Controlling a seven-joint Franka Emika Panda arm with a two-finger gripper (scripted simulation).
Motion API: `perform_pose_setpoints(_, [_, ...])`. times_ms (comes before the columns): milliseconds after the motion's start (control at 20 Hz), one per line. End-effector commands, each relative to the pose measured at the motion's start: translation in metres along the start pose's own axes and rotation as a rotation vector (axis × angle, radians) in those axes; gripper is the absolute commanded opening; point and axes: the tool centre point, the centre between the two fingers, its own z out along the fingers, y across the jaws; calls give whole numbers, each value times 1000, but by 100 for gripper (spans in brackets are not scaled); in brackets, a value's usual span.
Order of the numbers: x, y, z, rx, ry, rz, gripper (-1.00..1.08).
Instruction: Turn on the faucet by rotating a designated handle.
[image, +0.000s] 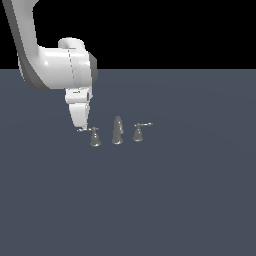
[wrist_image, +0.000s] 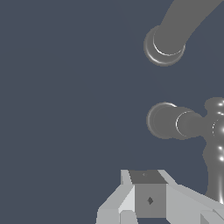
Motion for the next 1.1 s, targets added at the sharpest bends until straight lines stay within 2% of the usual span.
perform_pose_setpoints(0, [0, 0, 0, 0, 0, 0, -100])
perform_pose_setpoints(700, [-19, 37, 0, 0, 0, 0, -100])
perform_pose_setpoints(800, [-10, 31, 0, 8, 1, 11, -100])
perform_pose_setpoints(1050, [-9, 46, 0, 5, 1, 8, -100])
